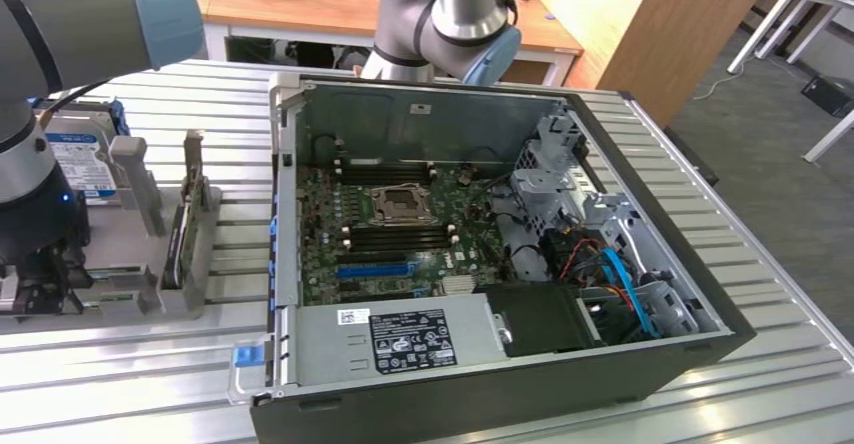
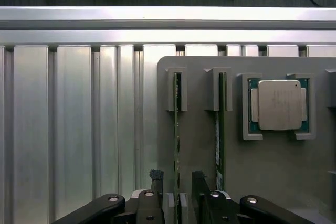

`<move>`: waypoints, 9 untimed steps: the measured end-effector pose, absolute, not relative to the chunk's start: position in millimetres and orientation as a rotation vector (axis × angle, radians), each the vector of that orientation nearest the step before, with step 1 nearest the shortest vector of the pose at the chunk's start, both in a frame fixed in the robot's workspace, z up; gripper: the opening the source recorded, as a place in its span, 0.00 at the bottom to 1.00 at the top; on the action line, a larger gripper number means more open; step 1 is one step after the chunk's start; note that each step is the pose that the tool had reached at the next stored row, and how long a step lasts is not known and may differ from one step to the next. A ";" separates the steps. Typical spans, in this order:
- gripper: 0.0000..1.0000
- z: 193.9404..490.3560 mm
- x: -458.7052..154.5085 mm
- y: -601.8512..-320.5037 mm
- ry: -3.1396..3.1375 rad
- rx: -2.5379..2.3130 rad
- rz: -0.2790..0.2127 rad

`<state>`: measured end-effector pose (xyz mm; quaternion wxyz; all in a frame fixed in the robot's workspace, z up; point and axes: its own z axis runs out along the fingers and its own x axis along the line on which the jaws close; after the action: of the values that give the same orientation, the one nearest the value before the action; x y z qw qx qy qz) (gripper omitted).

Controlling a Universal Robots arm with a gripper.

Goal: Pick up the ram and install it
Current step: 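Pick up the ram and move it above insertion slot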

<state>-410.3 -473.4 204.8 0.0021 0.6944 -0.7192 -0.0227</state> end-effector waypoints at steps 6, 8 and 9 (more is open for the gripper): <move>0.35 201.9 -410.3 -473.0 -2.256 2.179 -0.071; 0.35 201.1 -410.3 -473.1 -2.256 2.179 -0.071; 0.35 200.7 -410.3 -473.1 -2.256 2.179 -0.071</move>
<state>-410.3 -473.1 200.7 0.0021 0.6944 -0.7192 -0.0227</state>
